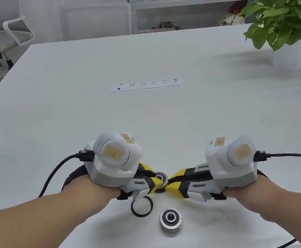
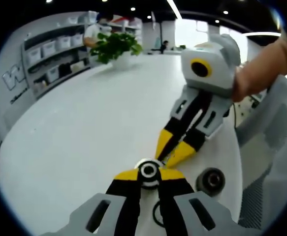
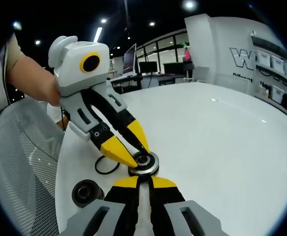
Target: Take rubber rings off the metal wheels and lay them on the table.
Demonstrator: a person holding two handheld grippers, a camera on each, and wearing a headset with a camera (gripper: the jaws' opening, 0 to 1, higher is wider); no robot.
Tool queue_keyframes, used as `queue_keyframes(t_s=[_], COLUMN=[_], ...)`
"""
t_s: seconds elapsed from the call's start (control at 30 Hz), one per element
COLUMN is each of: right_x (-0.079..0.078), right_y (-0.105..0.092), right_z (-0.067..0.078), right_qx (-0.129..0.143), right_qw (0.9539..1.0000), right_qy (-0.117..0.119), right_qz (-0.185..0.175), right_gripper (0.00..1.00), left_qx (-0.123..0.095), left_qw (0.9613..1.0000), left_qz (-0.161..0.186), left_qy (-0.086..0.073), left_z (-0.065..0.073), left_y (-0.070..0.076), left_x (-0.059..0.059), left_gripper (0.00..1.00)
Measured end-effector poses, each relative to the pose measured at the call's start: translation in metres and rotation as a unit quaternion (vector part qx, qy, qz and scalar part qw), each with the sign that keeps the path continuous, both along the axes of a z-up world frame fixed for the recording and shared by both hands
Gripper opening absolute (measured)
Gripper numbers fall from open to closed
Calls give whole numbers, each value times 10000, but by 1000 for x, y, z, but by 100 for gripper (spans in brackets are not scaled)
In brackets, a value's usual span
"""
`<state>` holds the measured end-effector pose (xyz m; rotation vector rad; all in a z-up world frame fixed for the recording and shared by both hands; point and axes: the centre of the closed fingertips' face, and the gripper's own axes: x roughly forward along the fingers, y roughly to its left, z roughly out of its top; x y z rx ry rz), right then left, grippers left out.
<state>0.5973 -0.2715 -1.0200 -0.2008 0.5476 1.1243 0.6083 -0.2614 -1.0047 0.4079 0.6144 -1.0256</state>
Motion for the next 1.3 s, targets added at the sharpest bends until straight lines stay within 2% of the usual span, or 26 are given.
queue_keyframes(t_s=[0.03,0.13,0.3,0.37,0.57,0.73,0.83,0.93,1.03,1.2,1.3], right_x=[-1,-1,-1,-1,0,2,3,8,9,8,7], right_y=[1,1,-3,-3,-5,-6,-6,-5,-6,-4,-2], right_z=[1,0,1,3,5,4,5,12,11,13,14], right_qx=[93,82,123,250,354,514,587,877,793,816,699], right_qw=[9999,9999,9994,9987,9974,9935,9917,9866,9872,9865,9888], right_qy=[78,98,272,358,503,799,882,1014,1016,1047,937], right_qz=[12,-15,-166,-245,-383,-626,-732,-933,-944,-955,-923], right_gripper=[1,1,0,0,0,0,0,0,0,0,0], left_qx=[-1,-2,18,26,16,27,53,51,59,67,58], left_qw=[10000,10000,10000,10000,10000,10000,10000,10000,9999,9999,9999], left_qz=[3,8,-2,-6,8,45,58,71,110,100,131], left_qy=[-2,-5,-14,-14,-14,-14,-15,-5,-22,-30,-19], left_z=[0,0,0,0,0,0,0,0,0,0,0], left_y=[0,0,0,0,1,0,0,0,0,0,0], left_x=[0,0,-1,-1,-1,-1,-1,-3,-3,-3,-3], left_gripper=[13,13,13,13,13,12,12,12,12,12,12])
